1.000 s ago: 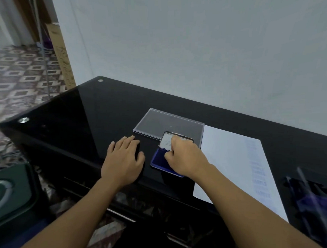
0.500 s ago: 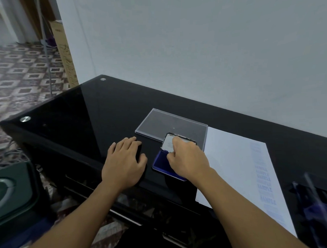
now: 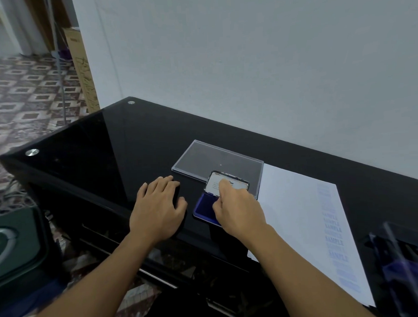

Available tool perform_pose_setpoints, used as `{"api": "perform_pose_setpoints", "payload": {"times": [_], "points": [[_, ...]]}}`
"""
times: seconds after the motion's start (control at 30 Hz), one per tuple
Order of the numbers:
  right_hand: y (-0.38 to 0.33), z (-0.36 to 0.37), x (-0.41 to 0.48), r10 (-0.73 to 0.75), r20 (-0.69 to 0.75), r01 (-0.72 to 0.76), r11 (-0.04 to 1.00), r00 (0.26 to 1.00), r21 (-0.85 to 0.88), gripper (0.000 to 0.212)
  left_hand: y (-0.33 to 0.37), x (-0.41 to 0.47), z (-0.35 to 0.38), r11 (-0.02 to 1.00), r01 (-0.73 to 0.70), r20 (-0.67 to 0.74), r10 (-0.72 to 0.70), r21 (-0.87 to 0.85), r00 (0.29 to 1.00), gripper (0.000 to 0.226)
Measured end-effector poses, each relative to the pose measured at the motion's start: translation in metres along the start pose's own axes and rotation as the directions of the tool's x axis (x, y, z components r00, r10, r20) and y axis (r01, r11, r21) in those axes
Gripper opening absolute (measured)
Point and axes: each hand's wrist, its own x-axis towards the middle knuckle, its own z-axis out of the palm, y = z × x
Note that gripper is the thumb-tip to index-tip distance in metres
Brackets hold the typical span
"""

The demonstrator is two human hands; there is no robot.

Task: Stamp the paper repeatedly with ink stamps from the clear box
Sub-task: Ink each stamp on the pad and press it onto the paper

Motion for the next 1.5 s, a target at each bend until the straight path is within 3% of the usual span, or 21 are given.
{"api": "perform_pose_setpoints", "payload": {"times": [0.33, 0.8, 1.13, 1.5], "points": [[-0.003, -0.013, 0.019, 0.045, 0.107, -0.051, 0.997, 0.993, 0.06, 0.011, 0.0, 0.001, 0.0, 1.0, -0.001, -0.001, 0.001, -0.001, 1.0, 0.05], [0.003, -0.009, -0.009, 0.026, 0.009, -0.027, 0.996, 1.0, 0.081, 0.009, 0.001, -0.001, -0.004, 1.0, -0.007, 0.029, 0.008, -0.026, 1.0, 0.05], [0.042, -0.061, -0.029, 0.065, -0.103, -0.048, 0.985, 0.993, 0.166, 0.018, 0.02, 0.009, -0.019, 0.99, 0.04, 0.089, -0.028, -0.136, 0.996, 0.045], [0.133, -0.101, -0.037, 0.254, -0.095, -0.235, 0.955, 0.962, 0.18, 0.017, 0.135, 0.042, -0.016, 0.94, -0.25, 0.079, 0.275, -0.233, 0.958, 0.043]]}}
